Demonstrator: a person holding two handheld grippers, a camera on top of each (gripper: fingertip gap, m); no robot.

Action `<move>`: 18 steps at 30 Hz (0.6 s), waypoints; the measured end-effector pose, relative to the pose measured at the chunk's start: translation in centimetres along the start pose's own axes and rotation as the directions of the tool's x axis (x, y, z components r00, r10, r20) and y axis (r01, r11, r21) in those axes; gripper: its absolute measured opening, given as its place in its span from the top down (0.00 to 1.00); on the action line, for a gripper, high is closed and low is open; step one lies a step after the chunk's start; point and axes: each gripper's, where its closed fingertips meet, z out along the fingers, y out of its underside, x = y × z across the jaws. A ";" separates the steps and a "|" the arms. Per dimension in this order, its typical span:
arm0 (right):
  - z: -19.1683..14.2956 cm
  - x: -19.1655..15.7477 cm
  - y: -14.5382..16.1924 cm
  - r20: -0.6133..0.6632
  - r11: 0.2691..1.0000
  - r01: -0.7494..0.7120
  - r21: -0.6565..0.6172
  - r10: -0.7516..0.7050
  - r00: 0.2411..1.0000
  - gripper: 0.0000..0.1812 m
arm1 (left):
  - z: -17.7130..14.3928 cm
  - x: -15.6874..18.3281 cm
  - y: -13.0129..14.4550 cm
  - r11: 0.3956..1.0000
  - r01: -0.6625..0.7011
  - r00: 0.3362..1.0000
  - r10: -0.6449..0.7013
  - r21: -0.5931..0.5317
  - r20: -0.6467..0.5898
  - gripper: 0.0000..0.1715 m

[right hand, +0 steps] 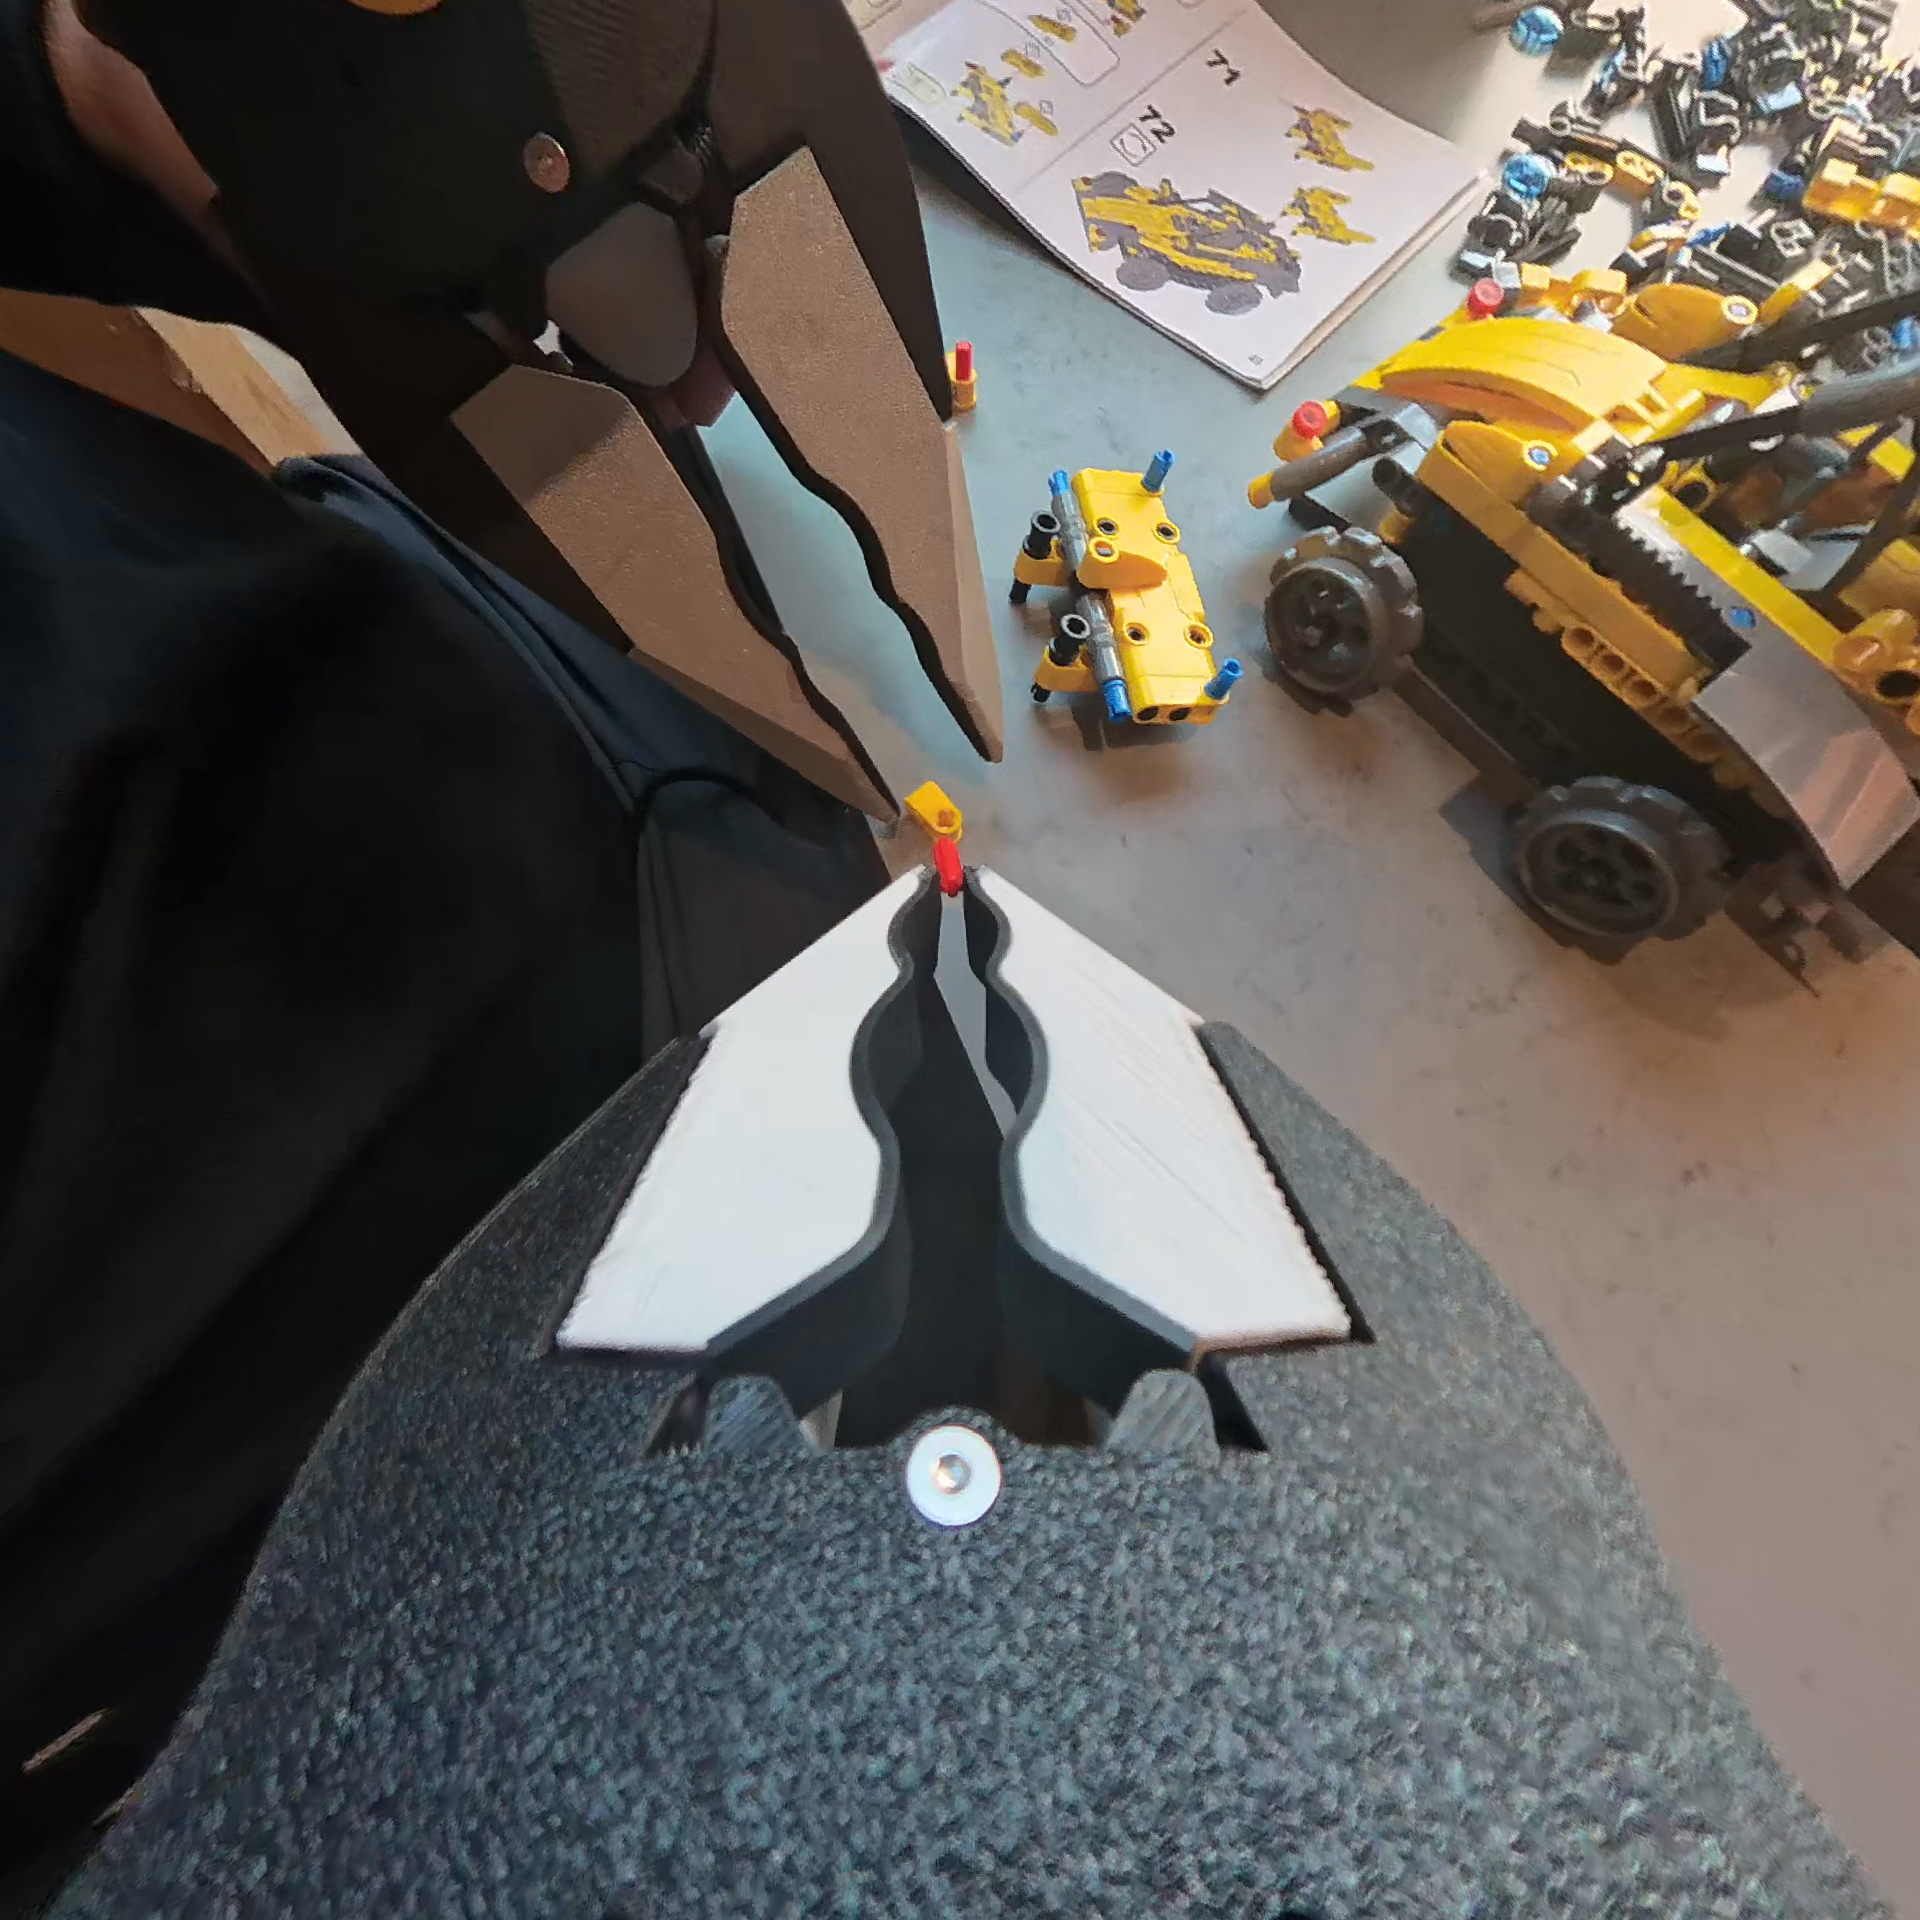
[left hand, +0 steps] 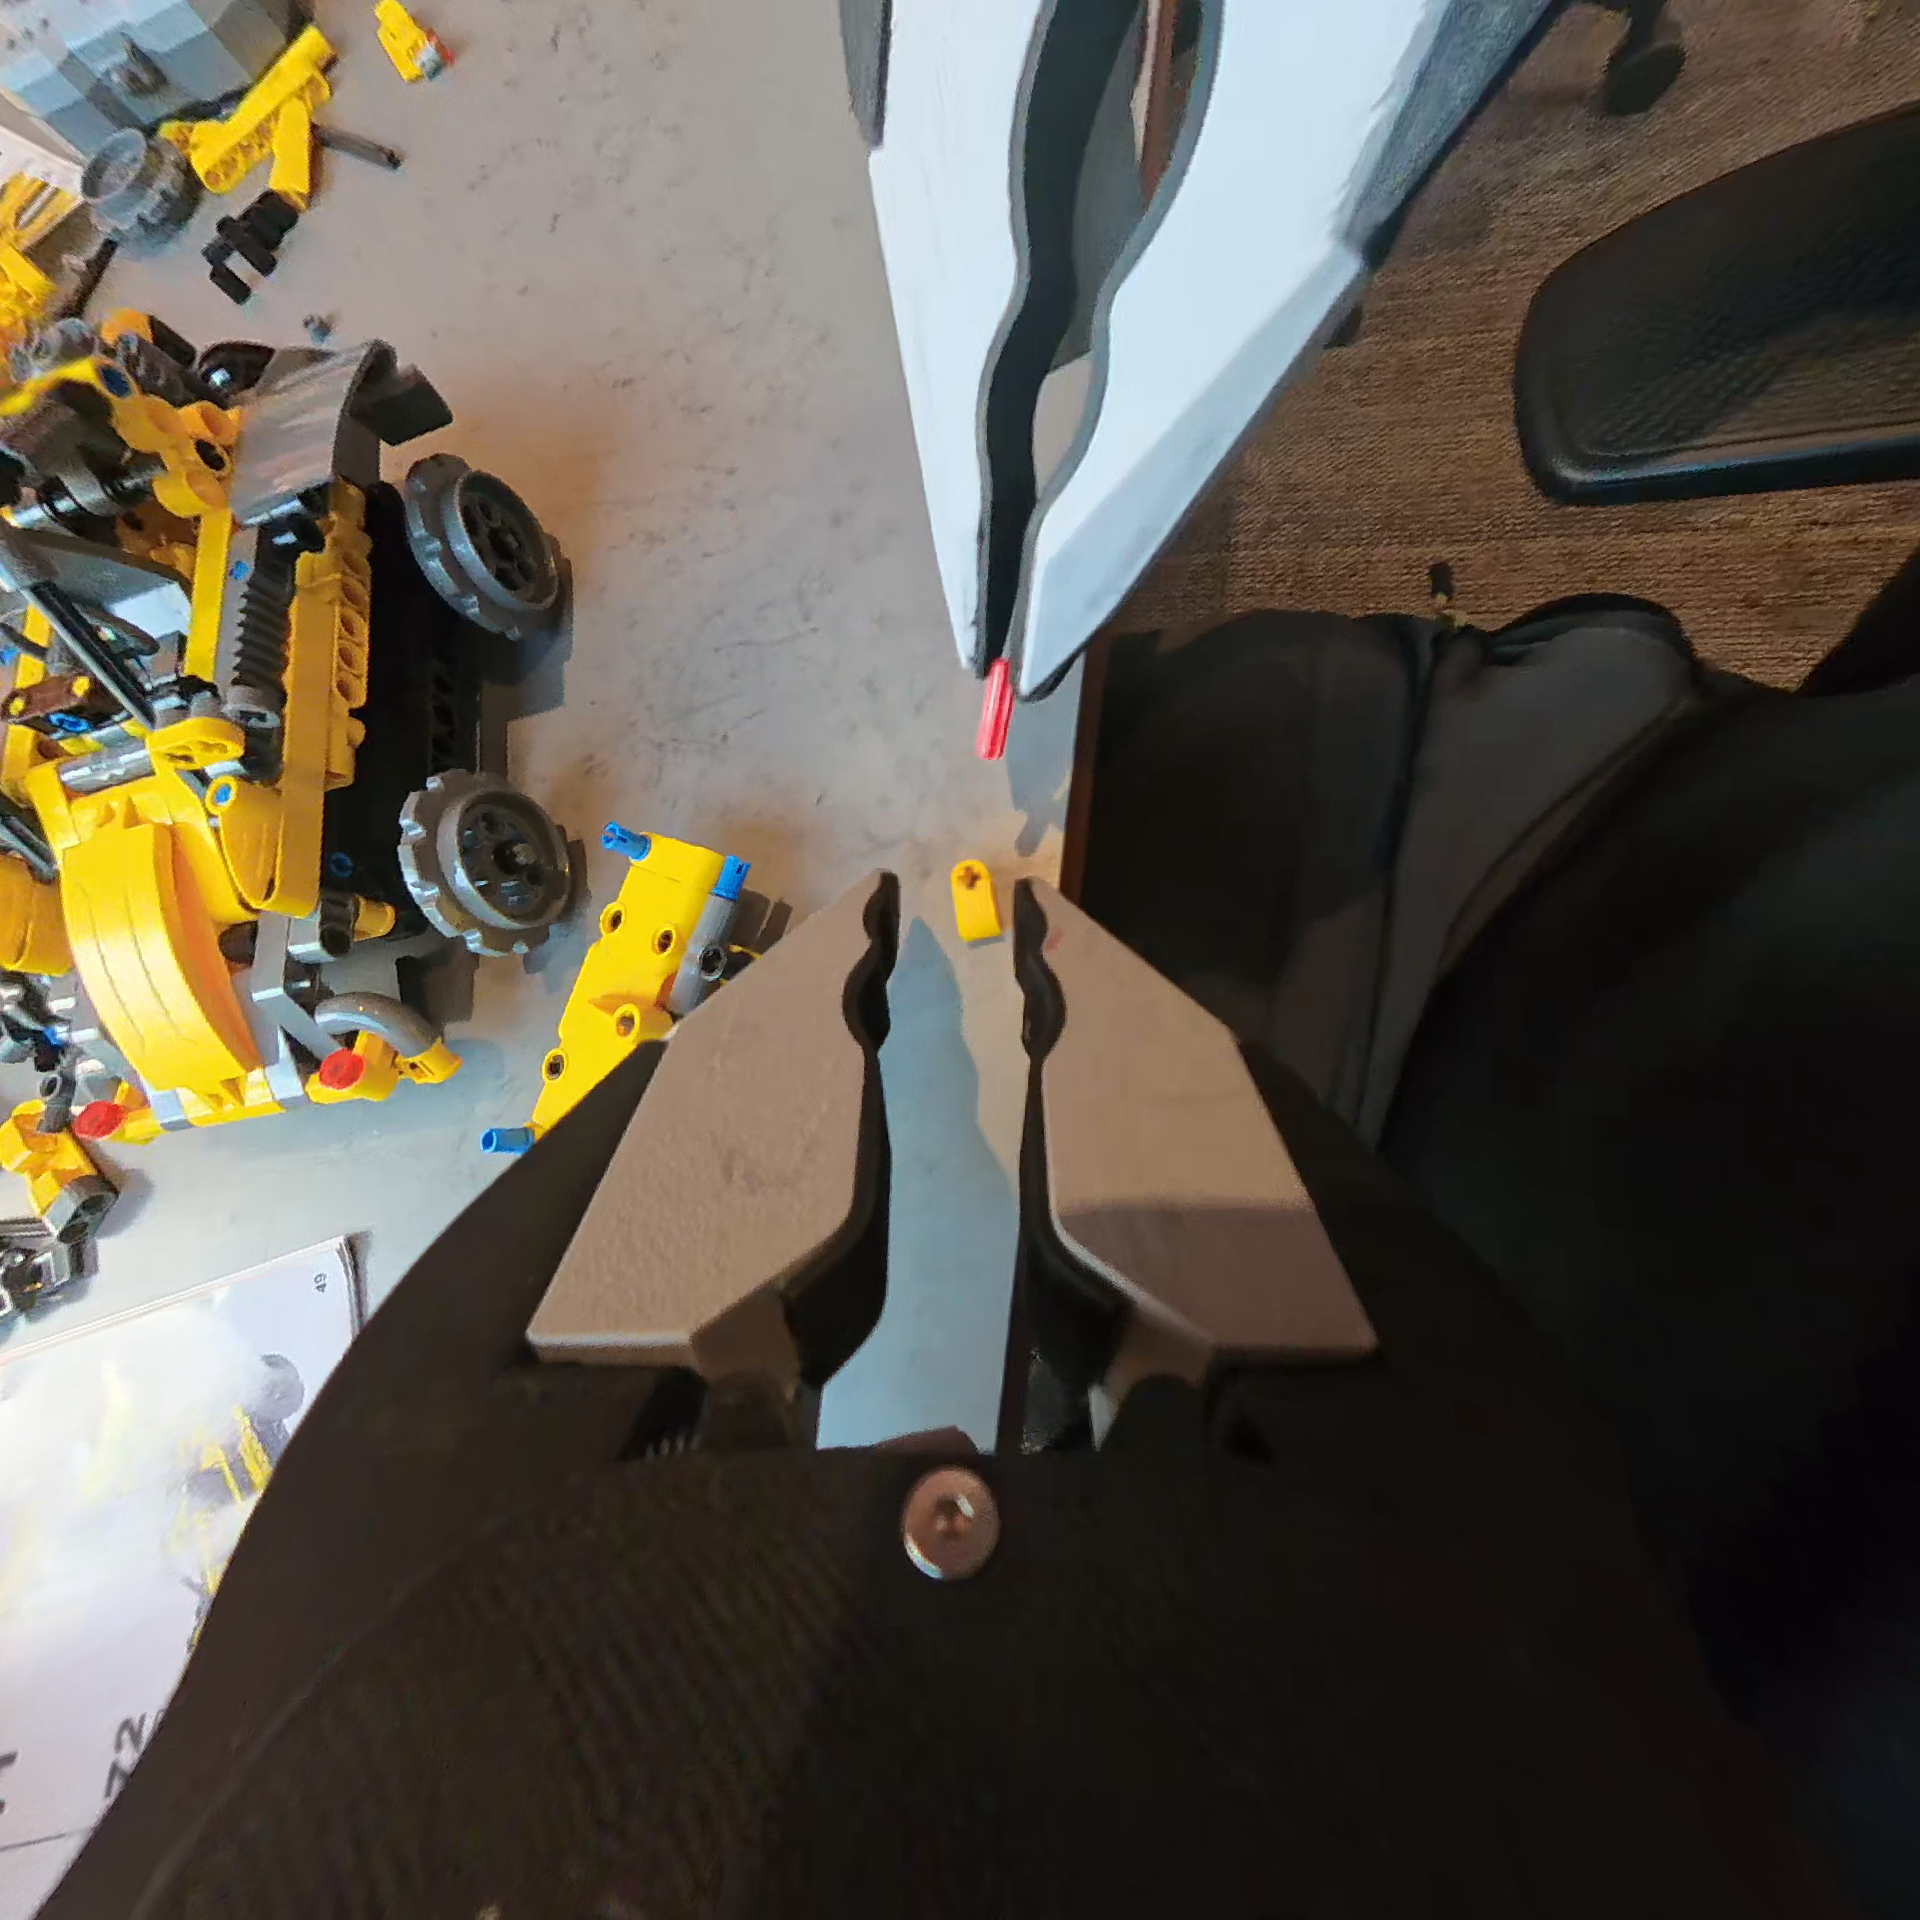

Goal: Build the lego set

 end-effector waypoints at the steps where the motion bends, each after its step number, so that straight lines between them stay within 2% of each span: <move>1: 0.1 0.0 -0.1 -0.002 1.000 0.009 0.001 -0.009 1.000 0.98 | -0.1 0.1 -0.2 1.000 -0.003 1.000 0.003 0.008 -0.007 0.90; 9: 0.4 -1.5 -1.2 0.038 0.995 0.095 0.032 -0.096 0.995 0.98 | -0.9 1.2 -1.7 0.996 -0.052 0.998 0.055 0.078 -0.036 1.00; 16: 0.0 -1.9 -1.5 0.091 0.995 0.054 0.085 -0.062 0.994 0.98 | -1.3 1.9 -2.3 0.990 -0.064 0.997 0.070 0.126 -0.045 0.96; 18: 0.1 -2.2 -1.5 0.103 0.994 0.053 0.093 -0.062 0.993 0.97 | -1.4 1.9 -2.3 0.990 -0.062 0.997 0.067 0.128 -0.040 1.00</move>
